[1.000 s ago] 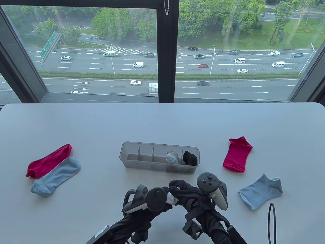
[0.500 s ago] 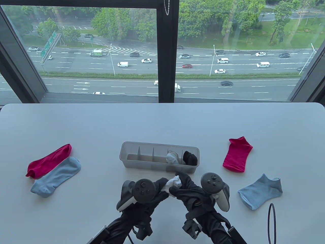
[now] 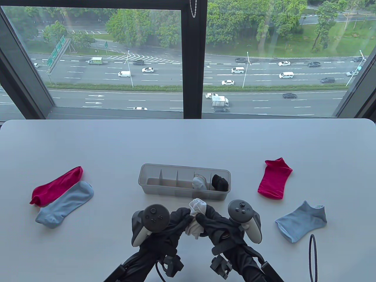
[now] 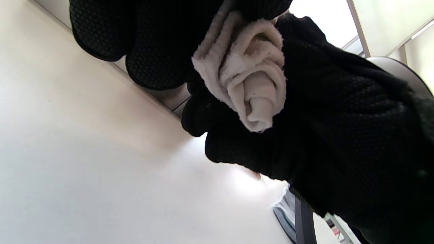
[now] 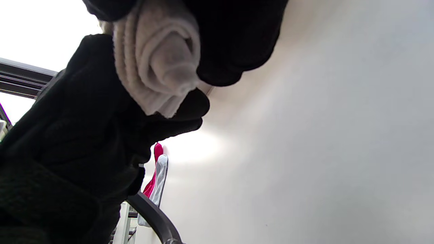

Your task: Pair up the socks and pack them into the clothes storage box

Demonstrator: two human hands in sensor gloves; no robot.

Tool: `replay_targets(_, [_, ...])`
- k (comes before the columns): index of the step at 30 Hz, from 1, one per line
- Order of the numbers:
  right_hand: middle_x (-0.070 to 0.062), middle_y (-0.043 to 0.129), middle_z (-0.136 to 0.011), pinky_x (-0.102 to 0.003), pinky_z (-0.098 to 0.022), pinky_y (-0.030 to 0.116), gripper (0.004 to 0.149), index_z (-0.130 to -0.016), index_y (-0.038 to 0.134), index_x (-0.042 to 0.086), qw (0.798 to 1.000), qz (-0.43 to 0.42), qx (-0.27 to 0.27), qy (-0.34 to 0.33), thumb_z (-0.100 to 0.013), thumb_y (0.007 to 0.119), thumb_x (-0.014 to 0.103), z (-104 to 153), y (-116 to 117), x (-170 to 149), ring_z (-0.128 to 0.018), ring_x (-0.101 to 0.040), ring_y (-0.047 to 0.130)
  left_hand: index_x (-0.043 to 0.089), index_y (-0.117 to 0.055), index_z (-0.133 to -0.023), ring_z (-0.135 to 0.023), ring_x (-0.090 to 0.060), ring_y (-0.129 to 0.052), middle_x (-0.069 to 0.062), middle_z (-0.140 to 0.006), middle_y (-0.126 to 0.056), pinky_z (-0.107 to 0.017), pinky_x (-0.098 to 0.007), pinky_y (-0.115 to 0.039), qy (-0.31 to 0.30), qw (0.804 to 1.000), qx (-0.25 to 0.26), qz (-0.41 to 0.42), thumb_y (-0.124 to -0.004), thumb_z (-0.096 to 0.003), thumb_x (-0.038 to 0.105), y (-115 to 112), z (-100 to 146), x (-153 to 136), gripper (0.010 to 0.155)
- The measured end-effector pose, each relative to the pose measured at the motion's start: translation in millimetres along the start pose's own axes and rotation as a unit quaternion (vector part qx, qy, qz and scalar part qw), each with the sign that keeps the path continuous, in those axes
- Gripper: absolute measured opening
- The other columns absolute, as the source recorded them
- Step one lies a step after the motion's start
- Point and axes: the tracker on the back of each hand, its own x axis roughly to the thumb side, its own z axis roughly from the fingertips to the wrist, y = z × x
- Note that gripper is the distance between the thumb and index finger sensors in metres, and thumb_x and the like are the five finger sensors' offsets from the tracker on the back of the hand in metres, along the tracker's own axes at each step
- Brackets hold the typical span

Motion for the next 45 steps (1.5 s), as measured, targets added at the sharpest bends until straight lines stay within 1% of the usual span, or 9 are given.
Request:
replay_targets(1, [-0.008,0.073,-0.097,-0.032,-0.061,0.081,0.063,-0.108,0.037,0.018,1.000,0.012,-0.010,-0.001,-0.056,0.057,0.047,0.8,-1.4,0.1,-0.076,-0.020,0.089,-0.004,-0.062,-0.100,-0.073,-0.035,-0.096,-0.024,-0.089,-0.086,-0.062,-0.059,-0.079,-0.011,0.999,-0.032,-0.012,-0.062,-0.0564,0.022,-2.0,-1.2,1.3,0.051])
replay_targets(4, [-0.010,0.068,-0.101,-0.035,-0.065,0.077,0.066,-0.109,0.035,0.019,1.000,0.005,0.002,-0.018,-0.055,0.063,0.046,2.2,-0.3,2.2,-0.080,-0.024,0.085,-0.002,-0.053,-0.103,-0.076,-0.036,-0.089,-0.024,-0.094,-0.076,-0.065,-0.060,-0.074,-0.008,0.999,-0.034,-0.026,-0.064,-0.0535,0.019,-5.7,-2.9,3.2,0.055])
replay_targets(8, [-0.016,0.055,-0.108,-0.038,-0.070,0.071,0.070,-0.110,0.027,0.024,0.998,-0.003,0.049,-0.036,-0.056,0.069,0.040,1.1,4.8,6.6,-0.089,-0.029,0.075,0.002,-0.067,-0.096,-0.058,-0.029,-0.099,-0.021,-0.079,-0.090,-0.055,-0.056,-0.084,0.004,0.999,0.040,-0.013,-0.060,-0.0521,0.021,-0.5,0.7,-2.1,0.048])
replay_targets(14, [-0.014,0.062,-0.106,-0.039,-0.068,0.075,0.063,-0.110,0.027,0.027,0.999,-0.020,0.046,-0.021,-0.059,0.062,0.040,0.1,6.1,2.8,-0.088,-0.030,0.079,0.001,-0.076,-0.089,-0.053,-0.029,-0.103,-0.020,-0.071,-0.097,-0.052,-0.055,-0.086,-0.001,0.999,0.044,0.020,-0.060,-0.0556,0.031,2.9,1.6,-10.3,0.048])
replay_targets(21, [-0.008,0.060,-0.107,-0.037,-0.069,0.072,0.064,-0.109,0.027,0.026,0.999,-0.016,0.033,-0.021,-0.058,0.063,0.039,0.0,1.2,4.3,-0.087,-0.028,0.077,0.000,-0.064,-0.098,-0.067,-0.030,-0.100,-0.023,-0.083,-0.089,-0.059,-0.056,-0.084,-0.026,0.999,-0.011,0.037,-0.059,-0.0550,0.015,5.0,-0.9,-8.3,0.046])
replay_targets(32, [-0.009,0.073,-0.101,-0.034,-0.064,0.078,0.066,-0.108,0.043,0.022,0.999,-0.018,0.004,-0.036,-0.053,0.075,0.040,4.6,-4.8,10.6,-0.081,-0.024,0.086,0.003,-0.083,-0.084,-0.045,-0.025,-0.109,-0.016,-0.063,-0.103,-0.046,-0.051,-0.091,-0.015,0.995,0.087,0.045,-0.069,-0.0549,0.029,17.1,5.3,-5.5,0.042])
replay_targets(38, [-0.007,0.078,-0.095,-0.030,-0.059,0.082,0.062,-0.102,0.047,0.019,0.998,0.032,-0.051,-0.016,-0.051,0.075,0.042,5.9,-11.9,10.0,-0.073,-0.020,0.091,-0.004,-0.076,-0.087,-0.055,-0.033,-0.102,-0.023,-0.071,-0.095,-0.054,-0.058,-0.082,-0.092,0.993,0.049,-0.057,-0.066,-0.0564,0.028,9.8,12.9,21.0,0.045])
replay_targets(42, [-0.006,0.082,-0.090,-0.028,-0.055,0.085,0.057,-0.095,0.055,0.022,0.988,0.098,-0.115,-0.014,-0.048,0.078,0.045,11.3,-12.6,11.8,-0.067,-0.017,0.094,-0.007,-0.072,-0.090,-0.059,-0.029,-0.104,-0.023,-0.075,-0.096,-0.054,-0.054,-0.086,-0.075,0.991,0.000,-0.112,-0.064,-0.0572,0.023,3.1,8.8,24.9,0.045])
replay_targets(45, [-0.008,0.075,-0.099,-0.032,-0.063,0.080,0.057,-0.103,0.051,0.023,0.988,0.129,-0.070,-0.051,-0.052,0.066,0.044,11.4,-4.3,16.7,-0.078,-0.021,0.088,-0.007,-0.074,-0.087,-0.056,-0.029,-0.106,-0.021,-0.072,-0.098,-0.052,-0.054,-0.087,-0.057,0.996,-0.005,-0.075,-0.063,-0.0575,0.024,8.5,7.8,17.7,0.044])
